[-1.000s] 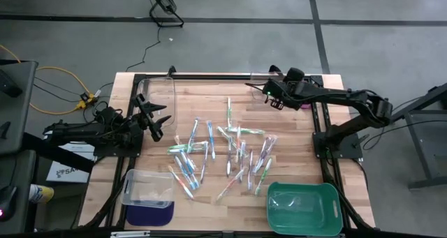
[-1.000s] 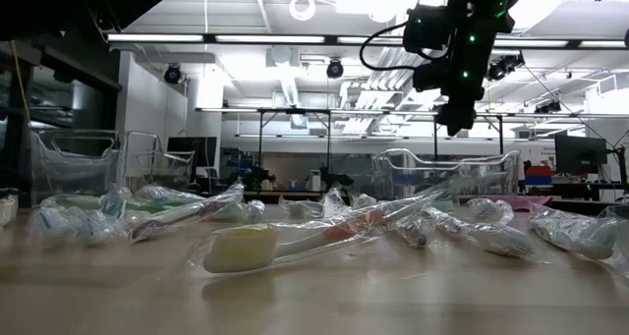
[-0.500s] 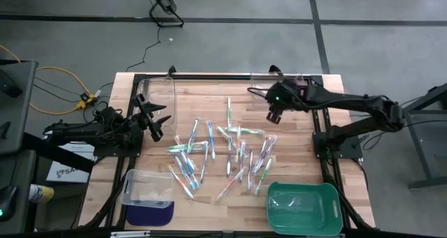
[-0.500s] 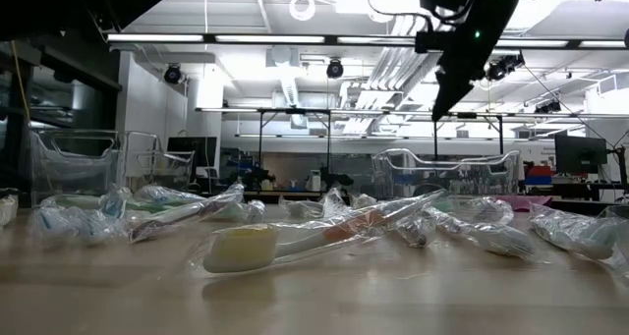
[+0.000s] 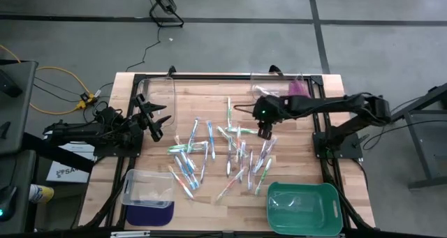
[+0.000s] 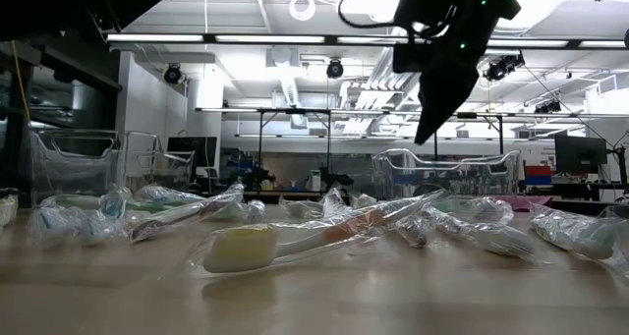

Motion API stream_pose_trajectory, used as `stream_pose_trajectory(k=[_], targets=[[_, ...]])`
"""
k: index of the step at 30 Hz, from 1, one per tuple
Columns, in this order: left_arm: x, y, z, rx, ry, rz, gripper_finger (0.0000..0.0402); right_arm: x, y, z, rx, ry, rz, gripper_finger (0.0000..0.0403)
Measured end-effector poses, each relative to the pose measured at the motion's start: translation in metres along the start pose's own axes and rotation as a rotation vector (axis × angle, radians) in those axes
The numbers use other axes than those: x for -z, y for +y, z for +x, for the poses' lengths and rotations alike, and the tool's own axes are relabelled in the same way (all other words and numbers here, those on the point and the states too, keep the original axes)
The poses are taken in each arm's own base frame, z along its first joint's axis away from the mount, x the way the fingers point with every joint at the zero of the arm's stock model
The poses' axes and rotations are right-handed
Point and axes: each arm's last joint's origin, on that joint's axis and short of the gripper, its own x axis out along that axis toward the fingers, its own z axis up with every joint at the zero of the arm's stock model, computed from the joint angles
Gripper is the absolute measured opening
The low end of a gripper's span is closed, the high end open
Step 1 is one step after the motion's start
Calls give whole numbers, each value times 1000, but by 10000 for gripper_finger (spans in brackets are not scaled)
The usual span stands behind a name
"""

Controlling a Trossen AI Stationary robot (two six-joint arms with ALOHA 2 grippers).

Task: Pick & Place Toothbrushes
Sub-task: Put the green toothbrush into the top right transparent bin

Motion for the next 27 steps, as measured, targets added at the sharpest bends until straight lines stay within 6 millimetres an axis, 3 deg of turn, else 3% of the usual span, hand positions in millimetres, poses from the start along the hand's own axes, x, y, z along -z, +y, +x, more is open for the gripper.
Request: stream_pose_trajectory(k=[11, 20, 27], targets=[[0, 0, 0, 5, 5, -10, 177, -4, 22, 45, -21, 50, -108, 158], [1, -2, 0, 16, 15, -24, 177, -1, 25, 77, -20, 104, -133, 158], [2, -2, 0, 18, 17, -36, 177, 4, 27, 91, -30, 148, -137, 158]])
